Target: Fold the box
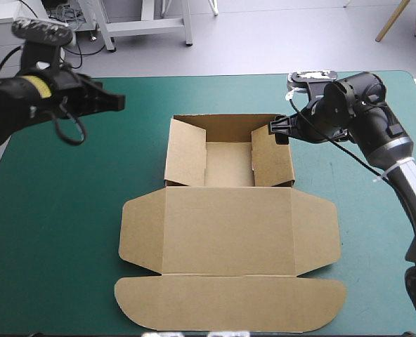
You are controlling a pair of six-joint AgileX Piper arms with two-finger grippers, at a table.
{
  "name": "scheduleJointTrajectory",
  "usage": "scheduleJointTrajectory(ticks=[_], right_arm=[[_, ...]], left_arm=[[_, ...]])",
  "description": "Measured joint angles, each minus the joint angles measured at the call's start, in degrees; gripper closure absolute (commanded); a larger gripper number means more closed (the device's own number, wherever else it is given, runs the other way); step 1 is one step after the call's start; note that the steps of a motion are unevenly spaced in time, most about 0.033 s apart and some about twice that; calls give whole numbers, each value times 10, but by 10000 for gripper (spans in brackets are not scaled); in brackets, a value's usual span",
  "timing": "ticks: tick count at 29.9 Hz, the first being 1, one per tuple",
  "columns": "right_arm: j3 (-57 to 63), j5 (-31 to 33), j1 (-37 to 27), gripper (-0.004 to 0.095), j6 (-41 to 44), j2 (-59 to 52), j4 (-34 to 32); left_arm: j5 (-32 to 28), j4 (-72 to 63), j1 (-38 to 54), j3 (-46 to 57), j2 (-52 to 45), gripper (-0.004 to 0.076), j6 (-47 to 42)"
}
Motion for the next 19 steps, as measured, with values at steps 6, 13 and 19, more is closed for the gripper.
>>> scheduleJointTrajectory(ticks=[6,13,19], right_arm=[[2,-22,0,58,1,48,8],[4,-57,0,58,-3,128,10],[5,-71,0,58,-11,174,10]], left_arm=[[0,9,0,150,-145,734,4],[0,10,0,332,-286,734,4],[0,9,0,450,-392,734,4]])
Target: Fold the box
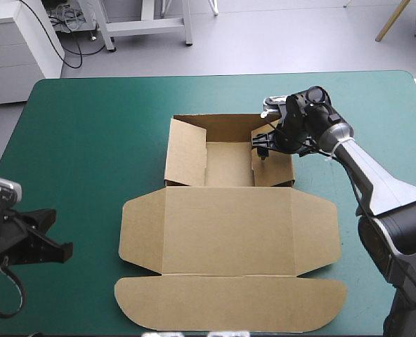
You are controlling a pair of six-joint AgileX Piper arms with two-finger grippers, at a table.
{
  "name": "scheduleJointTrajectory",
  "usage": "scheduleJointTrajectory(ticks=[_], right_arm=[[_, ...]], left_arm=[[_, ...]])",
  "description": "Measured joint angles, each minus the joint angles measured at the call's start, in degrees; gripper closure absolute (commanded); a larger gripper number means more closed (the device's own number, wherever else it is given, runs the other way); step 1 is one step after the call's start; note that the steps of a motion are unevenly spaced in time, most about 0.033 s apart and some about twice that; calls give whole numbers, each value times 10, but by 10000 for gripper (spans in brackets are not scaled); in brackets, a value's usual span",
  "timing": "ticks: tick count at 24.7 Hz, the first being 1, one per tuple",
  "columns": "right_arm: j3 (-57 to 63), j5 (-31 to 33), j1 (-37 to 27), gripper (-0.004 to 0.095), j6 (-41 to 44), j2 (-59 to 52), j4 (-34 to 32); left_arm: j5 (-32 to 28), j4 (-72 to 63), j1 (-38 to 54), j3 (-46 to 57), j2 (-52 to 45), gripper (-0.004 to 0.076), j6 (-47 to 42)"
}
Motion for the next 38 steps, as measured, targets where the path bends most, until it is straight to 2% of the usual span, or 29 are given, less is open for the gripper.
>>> scheduleJointTrajectory(ticks=[8,11,14,15,18,20,27,29,32,38], right_arm=[[0,-2,0,61,-10,19,1],[0,6,0,131,-13,29,1],[0,13,0,334,-15,40,2],[0,14,0,571,-15,43,2],[-1,17,0,933,-15,45,8],[-5,17,0,908,-15,45,6],[-13,21,-3,927,-12,36,5],[-47,33,-20,927,-29,28,6],[-108,56,-83,927,-58,12,5],[-152,60,-273,927,-83,-5,-3]], left_arm=[[-1,-9,0,91,-86,734,0],[-1,-12,0,96,-95,734,0],[-1,-12,0,96,-97,734,3],[-1,-12,0,96,-97,734,4],[-1,-12,0,98,-97,734,4],[-1,-12,0,98,-97,734,4],[-1,-12,0,98,-97,734,5],[-1,-12,0,98,-97,734,5],[-1,-12,0,98,-97,734,5],[-1,-12,0,98,-97,734,5]])
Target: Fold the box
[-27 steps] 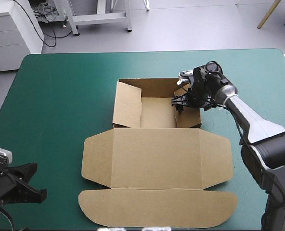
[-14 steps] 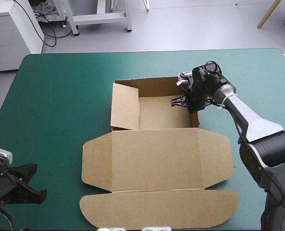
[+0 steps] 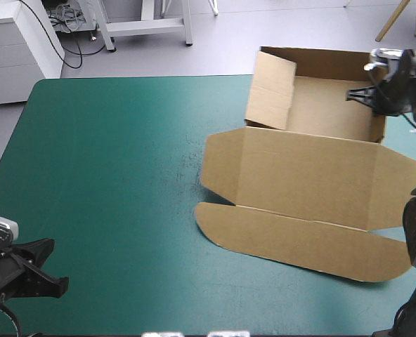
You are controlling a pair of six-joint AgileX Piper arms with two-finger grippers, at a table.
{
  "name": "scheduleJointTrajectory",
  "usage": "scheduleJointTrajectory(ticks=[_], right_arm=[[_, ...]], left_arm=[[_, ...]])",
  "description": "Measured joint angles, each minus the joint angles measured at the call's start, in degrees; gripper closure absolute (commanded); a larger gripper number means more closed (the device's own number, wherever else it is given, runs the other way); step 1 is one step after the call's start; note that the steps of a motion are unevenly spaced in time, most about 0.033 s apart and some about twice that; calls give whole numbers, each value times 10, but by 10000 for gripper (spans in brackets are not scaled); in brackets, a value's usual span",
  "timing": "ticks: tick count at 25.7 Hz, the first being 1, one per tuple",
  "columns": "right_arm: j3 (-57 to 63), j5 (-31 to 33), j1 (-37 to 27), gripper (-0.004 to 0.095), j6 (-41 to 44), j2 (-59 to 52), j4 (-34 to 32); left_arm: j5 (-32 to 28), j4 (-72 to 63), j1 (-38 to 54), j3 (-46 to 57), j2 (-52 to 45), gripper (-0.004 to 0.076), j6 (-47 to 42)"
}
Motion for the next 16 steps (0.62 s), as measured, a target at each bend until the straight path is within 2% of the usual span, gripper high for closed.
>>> scheduleJointTrajectory(ticks=[3,5,13,16], right_arm=[[0,6,-95,927,-14,7,-17],[0,6,-129,927,-16,11,-28],[1,-7,-220,916,-21,43,-60],[1,-9,-226,837,-24,63,-61]], left_arm=[[0,1,0,0,0,734,0],[0,2,0,0,0,734,0],[0,2,0,0,0,734,0],[0,2,0,0,0,734,0]])
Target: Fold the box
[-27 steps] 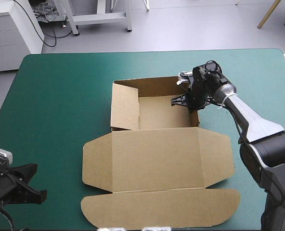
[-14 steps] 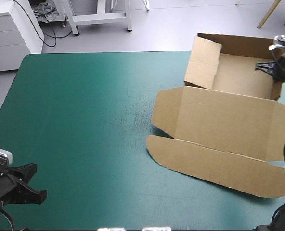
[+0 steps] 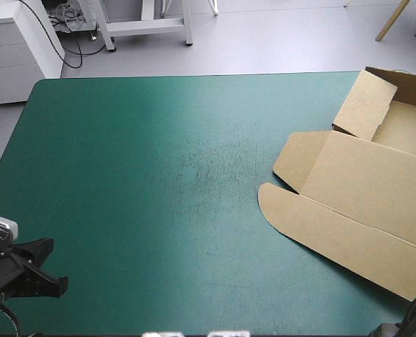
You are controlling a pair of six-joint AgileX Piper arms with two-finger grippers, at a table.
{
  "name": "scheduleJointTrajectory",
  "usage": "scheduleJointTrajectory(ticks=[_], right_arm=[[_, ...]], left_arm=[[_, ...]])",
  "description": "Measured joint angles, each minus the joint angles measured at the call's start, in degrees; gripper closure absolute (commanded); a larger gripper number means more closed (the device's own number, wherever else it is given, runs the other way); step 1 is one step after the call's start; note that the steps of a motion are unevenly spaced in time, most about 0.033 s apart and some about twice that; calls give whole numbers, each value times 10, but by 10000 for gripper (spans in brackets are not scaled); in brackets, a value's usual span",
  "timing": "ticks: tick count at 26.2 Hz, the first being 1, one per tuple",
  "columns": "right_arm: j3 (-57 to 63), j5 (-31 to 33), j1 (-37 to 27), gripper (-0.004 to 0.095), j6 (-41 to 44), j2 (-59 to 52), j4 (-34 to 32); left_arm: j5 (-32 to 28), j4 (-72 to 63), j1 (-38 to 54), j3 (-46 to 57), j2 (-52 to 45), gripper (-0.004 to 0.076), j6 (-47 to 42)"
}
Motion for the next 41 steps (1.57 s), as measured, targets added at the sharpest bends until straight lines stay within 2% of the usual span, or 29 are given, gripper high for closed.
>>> scheduleJointTrajectory(ticks=[2,3,4,5,6,8,14,16,19,21,25,26,31,41], right_arm=[[1,-1,-1,706,-6,12,1],[2,-1,-1,546,-10,15,4],[2,2,-1,445,-17,19,9],[2,4,-1,247,-20,19,11],[2,9,-1,114,-23,19,13],[2,10,-1,46,-27,19,13],[2,11,-2,48,-27,-12,27],[2,14,-2,82,-34,-55,61],[2,16,-2,230,-48,-112,109],[2,18,-2,412,-54,-150,142],[3,20,-2,871,-73,-214,200],[9,21,-1,921,-84,-233,217],[81,18,56,908,-123,-330,250],[320,-70,289,908,-151,-524,220]], left_arm=[[0,0,0,0,0,734,0],[0,0,0,0,0,734,0],[0,0,0,0,0,734,0],[0,0,0,0,0,734,0],[0,-1,0,0,0,734,0],[0,-1,0,0,0,734,0],[0,-1,0,0,0,734,-1],[0,-1,0,0,0,734,-1],[0,-1,0,0,0,734,-1],[0,0,0,0,0,734,-1],[0,0,0,0,-1,734,-1],[0,0,0,0,-1,734,-1],[-7,22,0,0,-20,734,-1],[-43,29,0,0,-88,734,24]])
